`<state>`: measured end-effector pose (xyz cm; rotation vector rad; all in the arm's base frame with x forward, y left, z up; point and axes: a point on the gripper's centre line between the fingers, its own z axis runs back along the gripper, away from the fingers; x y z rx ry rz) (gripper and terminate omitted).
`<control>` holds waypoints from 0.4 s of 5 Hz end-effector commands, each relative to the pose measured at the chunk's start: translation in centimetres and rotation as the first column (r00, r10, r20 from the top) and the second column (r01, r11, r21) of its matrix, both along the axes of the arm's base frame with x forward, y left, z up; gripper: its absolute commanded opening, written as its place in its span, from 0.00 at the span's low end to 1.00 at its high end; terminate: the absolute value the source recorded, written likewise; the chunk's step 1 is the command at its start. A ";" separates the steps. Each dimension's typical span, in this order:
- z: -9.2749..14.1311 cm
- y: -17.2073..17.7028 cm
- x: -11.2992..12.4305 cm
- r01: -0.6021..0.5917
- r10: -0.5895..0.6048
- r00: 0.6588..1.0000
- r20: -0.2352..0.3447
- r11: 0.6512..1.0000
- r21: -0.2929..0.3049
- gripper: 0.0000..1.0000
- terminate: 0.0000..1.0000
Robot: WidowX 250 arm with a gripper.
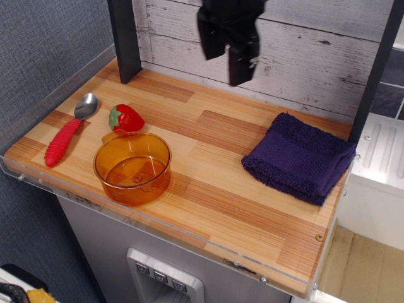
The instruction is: Put the strawberry next to the red spoon.
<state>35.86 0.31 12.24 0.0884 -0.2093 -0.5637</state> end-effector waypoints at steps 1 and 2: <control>2.0 -1.8 -0.7 -0.023 0.031 0.994 0.108 0.997 -0.079 1.00 0.00; 2.0 -1.8 -0.7 -0.023 0.031 0.994 0.108 0.997 -0.079 1.00 1.00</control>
